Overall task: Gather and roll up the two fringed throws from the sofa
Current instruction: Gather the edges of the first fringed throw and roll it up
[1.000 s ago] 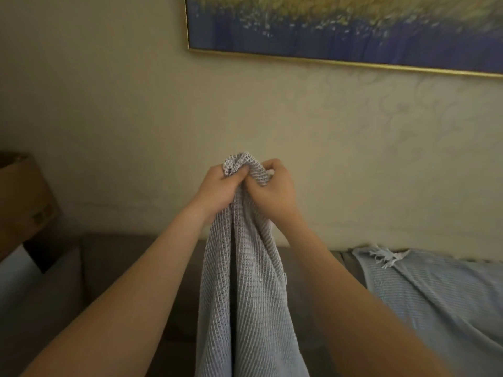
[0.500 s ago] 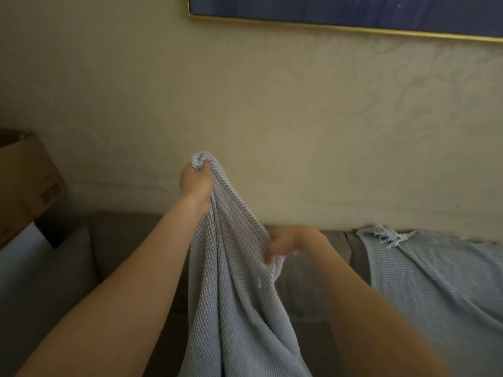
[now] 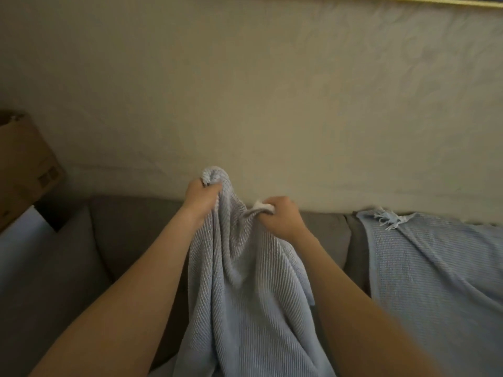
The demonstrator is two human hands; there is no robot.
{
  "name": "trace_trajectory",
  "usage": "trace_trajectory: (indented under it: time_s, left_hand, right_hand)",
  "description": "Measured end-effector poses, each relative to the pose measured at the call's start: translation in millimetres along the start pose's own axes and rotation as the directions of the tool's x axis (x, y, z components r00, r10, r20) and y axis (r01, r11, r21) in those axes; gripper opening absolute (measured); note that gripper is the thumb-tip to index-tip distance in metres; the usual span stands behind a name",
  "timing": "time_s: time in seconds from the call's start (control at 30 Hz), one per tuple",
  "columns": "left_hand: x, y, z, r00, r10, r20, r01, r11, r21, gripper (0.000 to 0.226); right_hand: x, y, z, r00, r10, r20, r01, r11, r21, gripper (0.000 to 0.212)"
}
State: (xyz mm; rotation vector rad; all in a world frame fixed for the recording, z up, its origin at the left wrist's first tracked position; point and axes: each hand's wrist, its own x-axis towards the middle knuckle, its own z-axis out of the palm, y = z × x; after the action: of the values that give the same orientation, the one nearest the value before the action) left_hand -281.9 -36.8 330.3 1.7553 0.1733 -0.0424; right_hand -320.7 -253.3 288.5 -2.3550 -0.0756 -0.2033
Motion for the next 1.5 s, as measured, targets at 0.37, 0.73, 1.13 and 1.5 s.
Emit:
trace_trajectory:
  time_s: [0.37, 0.73, 1.13, 1.5]
  left_hand:
    - [-56.6, -68.5, 25.0, 0.874, 0.172, 0.455, -0.262, 0.955, 0.141, 0.045]
    - [-55.1, -93.5, 22.9, 0.99, 0.126, -0.065, -0.118, 0.986, 0.115, 0.035]
    - [-45.1, -99.6, 14.9, 0.92, -0.133, -0.37, 0.03, 0.962, -0.27, 0.035]
    - [-46.9, -100.2, 23.0, 0.928, -0.169, -0.332, 0.064, 0.95, -0.306, 0.03]
  right_hand:
    - [-30.8, -28.0, 2.2, 1.0, -0.013, -0.028, 0.023, 0.925, 0.379, 0.011]
    - [-77.7, 41.6, 15.5, 0.822, 0.196, 0.535, -0.128, 0.979, -0.161, 0.026]
    - [-101.1, 53.7, 19.1, 0.893, 0.365, -0.263, -0.25, 0.889, 0.384, 0.034]
    - [-101.7, 92.8, 16.7, 0.948, 0.257, 0.189, -0.246, 0.966, -0.081, 0.031]
